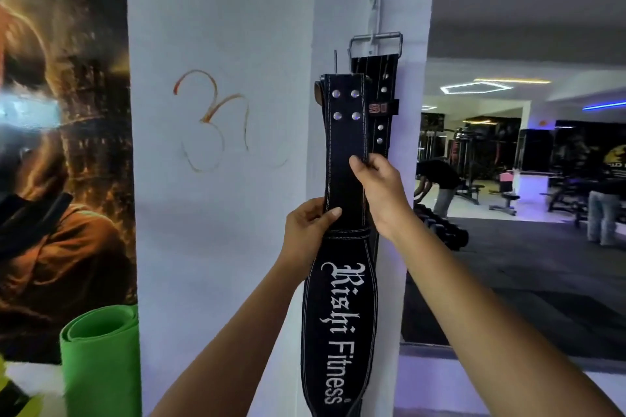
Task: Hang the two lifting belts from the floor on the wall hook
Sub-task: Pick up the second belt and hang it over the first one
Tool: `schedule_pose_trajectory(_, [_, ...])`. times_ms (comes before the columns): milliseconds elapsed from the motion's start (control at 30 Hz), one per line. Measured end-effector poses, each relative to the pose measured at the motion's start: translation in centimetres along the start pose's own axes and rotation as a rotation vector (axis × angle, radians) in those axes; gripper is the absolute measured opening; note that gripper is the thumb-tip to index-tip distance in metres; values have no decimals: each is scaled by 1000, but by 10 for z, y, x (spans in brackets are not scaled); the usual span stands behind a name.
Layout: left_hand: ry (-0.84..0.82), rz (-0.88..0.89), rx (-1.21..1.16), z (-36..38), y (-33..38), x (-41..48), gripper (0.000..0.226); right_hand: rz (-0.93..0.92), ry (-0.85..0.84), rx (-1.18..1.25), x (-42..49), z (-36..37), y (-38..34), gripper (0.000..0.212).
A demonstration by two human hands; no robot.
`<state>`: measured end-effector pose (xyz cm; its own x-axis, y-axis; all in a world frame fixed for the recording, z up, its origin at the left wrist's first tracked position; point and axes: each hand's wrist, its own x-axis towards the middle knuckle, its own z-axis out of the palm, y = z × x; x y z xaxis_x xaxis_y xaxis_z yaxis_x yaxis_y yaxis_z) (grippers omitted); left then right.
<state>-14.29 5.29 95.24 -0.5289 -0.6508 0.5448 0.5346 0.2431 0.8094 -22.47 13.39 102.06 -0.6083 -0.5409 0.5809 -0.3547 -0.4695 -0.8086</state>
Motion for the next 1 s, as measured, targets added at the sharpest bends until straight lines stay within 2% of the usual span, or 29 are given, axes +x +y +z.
schedule_pose_trajectory(67, [-4,3,1,2,2,1,16,41,-10,40,-2,-6,6,32])
schedule_pose_trajectory(233, [-19,-7,120,1,-7,-8,14,48,135,163,-3,-4,7,31])
schedule_pose_trajectory(367, [-136,-122,225,-15,-26,-29,9,78,176,166,-5,-3,10,29])
schedule_pose_trajectory(567, [-123,-173,54,-17,-7,-20,14,87,181,166,-3,2,-1,32])
schedule_pose_trajectory(733, [-232,-318,219,-33,-32,-47,25,73,194,147,-7,4,-10,30])
schedule_pose_trajectory(833, [-294,-370,170,-39,-42,-64,29,77,208,151,-12,1,-11,30])
schedule_pose_trajectory(1000, [-317,-353,75,-28,-29,-57,23,77,217,115,-16,-3,-20,33])
